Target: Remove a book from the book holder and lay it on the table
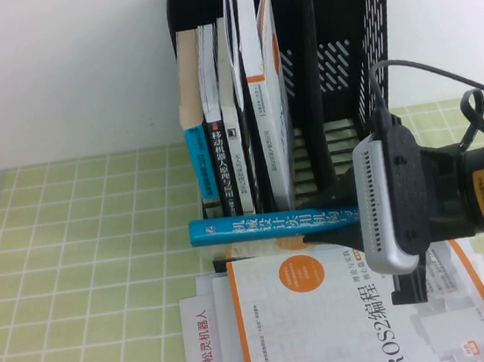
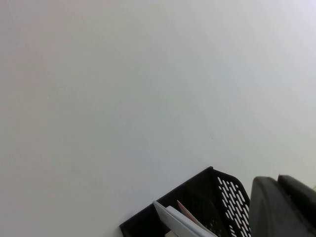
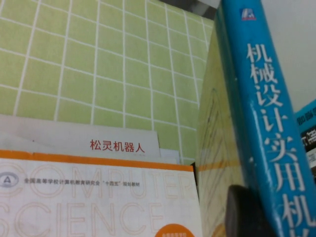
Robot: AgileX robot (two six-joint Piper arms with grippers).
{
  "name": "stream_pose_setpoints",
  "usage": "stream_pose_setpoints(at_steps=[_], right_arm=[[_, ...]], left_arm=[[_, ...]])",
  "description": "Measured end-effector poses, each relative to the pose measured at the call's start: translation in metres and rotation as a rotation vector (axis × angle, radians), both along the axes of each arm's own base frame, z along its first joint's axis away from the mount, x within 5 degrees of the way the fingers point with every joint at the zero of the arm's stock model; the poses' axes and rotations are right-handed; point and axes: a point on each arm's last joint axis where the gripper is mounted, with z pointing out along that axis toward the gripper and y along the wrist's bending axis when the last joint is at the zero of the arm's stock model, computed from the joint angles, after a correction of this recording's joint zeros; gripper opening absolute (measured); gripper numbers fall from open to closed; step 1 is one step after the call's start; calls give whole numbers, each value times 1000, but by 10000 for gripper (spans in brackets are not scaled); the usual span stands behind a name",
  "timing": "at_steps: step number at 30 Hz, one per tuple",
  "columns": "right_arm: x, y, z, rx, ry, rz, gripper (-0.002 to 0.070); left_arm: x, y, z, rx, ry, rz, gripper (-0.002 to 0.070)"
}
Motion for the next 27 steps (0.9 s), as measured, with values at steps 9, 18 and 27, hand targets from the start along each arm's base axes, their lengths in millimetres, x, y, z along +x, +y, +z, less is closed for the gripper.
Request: stream_pose_setpoints(at_steps=[9, 18, 27], right_arm=[[-3, 2, 0, 68, 159, -45, 326], [-16, 8, 4, 165, 406, -2, 347], [-15, 2, 22, 203, 349, -91, 116]], left_arm=[[0, 1, 0, 10, -5, 9, -3], [1, 1, -1, 25, 0, 14, -3], [-9, 1, -1, 21, -1, -26, -3]])
